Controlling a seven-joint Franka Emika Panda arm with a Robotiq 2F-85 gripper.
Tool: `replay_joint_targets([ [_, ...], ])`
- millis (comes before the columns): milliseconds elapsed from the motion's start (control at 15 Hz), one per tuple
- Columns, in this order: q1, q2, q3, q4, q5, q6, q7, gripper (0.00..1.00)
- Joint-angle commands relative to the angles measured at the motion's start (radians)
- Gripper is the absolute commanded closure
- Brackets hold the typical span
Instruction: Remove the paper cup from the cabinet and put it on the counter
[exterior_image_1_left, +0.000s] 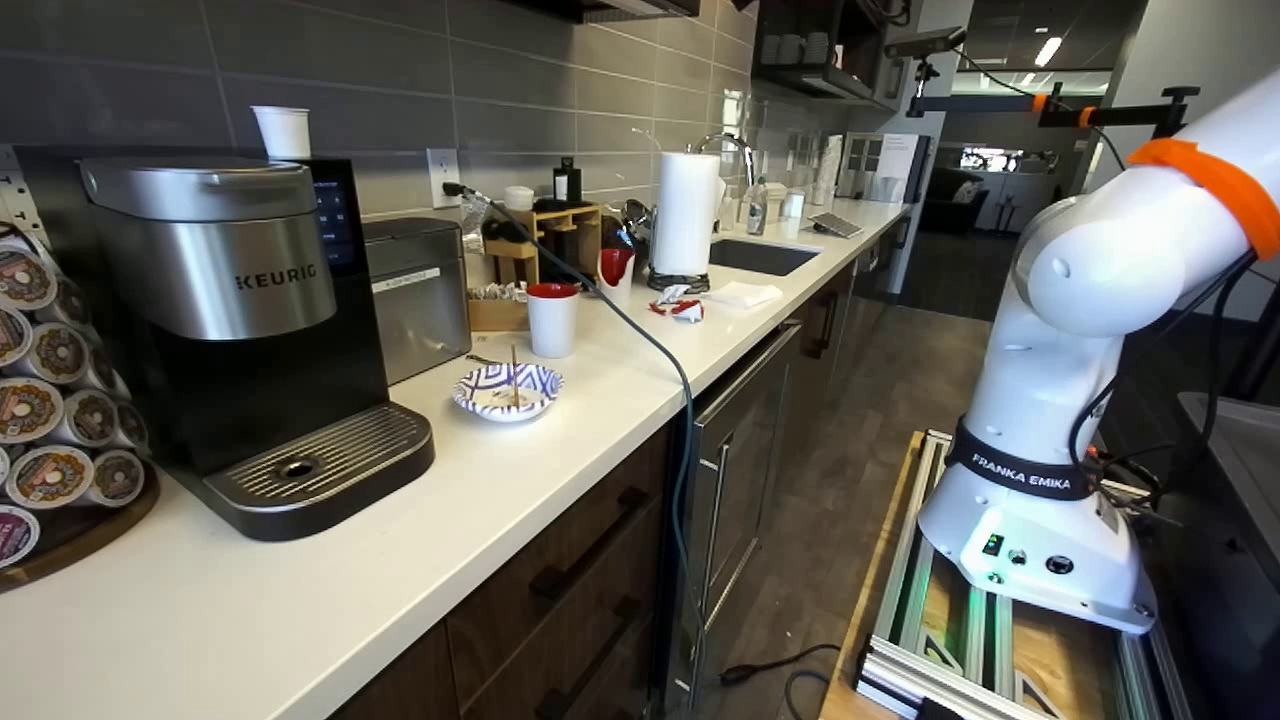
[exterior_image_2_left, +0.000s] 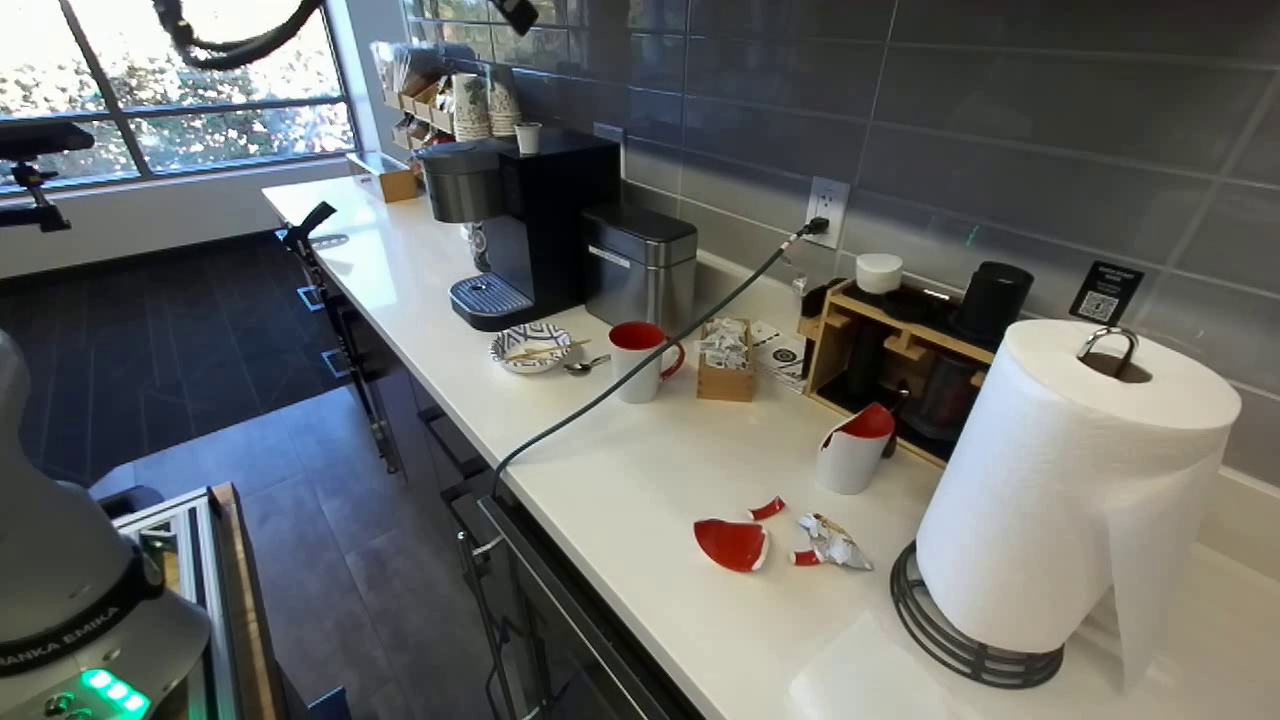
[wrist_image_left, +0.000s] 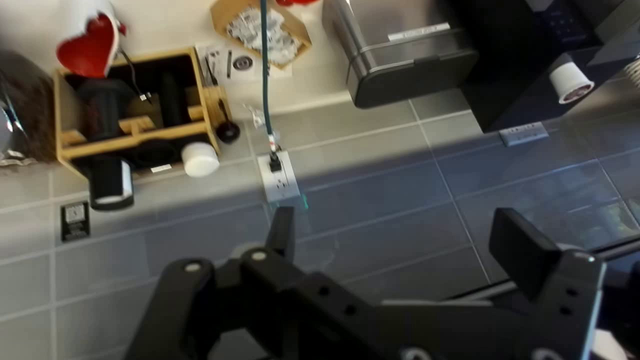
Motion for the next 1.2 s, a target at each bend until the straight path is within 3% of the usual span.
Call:
replay_joint_targets([
  [0, 0.116, 0.034, -0.001, 0.041, 0.028, 0.169, -0.094, 0.0],
  [200, 0.194, 0.088, -0.023, 0.1, 0.013, 0.314, -0.142, 0.0],
  [333, 0.203, 0.125, -0.026, 0.134, 0.006, 0.403, -0.118, 0.0],
  [667, 0.206, 0.124, -0.031, 0.143, -0.004, 0.381, -0.104, 0.0],
  [733, 0.138, 0.135, 0.022, 0.113, -0.039, 0.431, -0.019, 0.0],
  [933, 0.05, 0.172, 0.126, 0.101, -0.095, 0.593, 0.166, 0.0],
  [1133, -0.086, 0.219, 0.262, 0.106, -0.213, 0.752, 0.379, 0.0],
])
